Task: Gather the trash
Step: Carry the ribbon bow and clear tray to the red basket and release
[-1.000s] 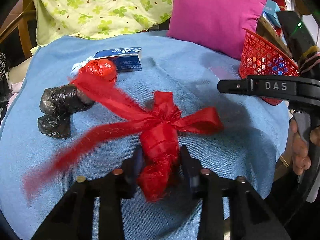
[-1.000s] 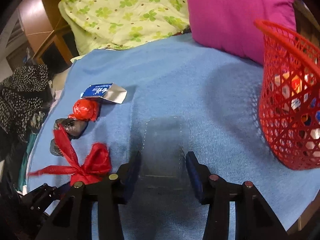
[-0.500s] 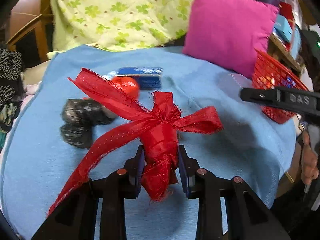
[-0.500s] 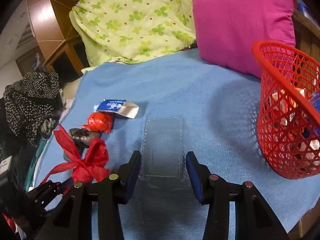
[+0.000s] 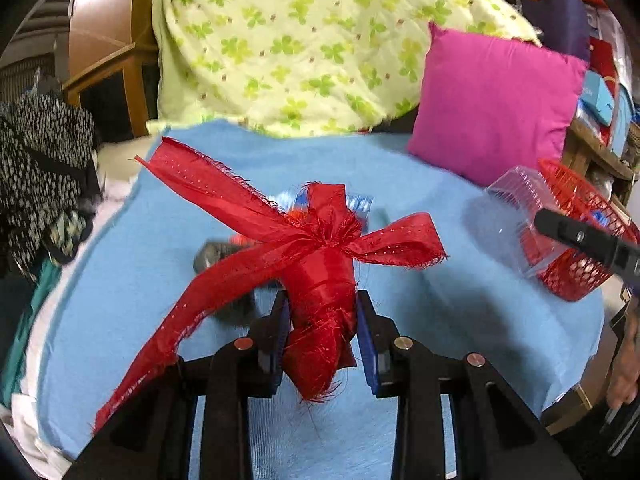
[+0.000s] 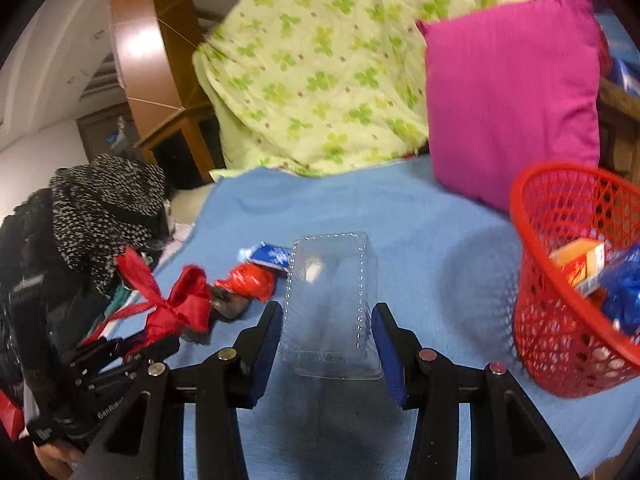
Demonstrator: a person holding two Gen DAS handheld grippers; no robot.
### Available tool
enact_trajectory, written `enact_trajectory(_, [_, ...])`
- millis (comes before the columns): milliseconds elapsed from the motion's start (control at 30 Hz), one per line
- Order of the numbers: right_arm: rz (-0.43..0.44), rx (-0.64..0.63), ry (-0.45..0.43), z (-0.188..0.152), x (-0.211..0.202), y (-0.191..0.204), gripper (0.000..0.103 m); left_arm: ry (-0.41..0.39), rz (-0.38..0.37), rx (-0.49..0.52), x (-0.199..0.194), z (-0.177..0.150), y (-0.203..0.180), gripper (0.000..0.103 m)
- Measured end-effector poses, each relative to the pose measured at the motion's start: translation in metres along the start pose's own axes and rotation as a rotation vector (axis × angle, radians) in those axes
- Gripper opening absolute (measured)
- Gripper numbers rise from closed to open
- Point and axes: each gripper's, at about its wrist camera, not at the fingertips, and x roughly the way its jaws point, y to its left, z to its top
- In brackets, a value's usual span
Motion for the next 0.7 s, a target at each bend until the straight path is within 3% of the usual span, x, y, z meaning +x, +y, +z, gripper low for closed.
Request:
enact_trajectory(267, [0.013,-0.034,-0.124,0.008,-0.038,0.005,0.049,-0.087,-0.029,0.006,-0.037,0.030,-0.021,0.033])
enact_trajectory(700, [-0.011,0.015,-0.205,0.015,-0.071,-0.022,0.049,-0.084,-0.061,0.006,-0.050,0.049,-0.052,0.033])
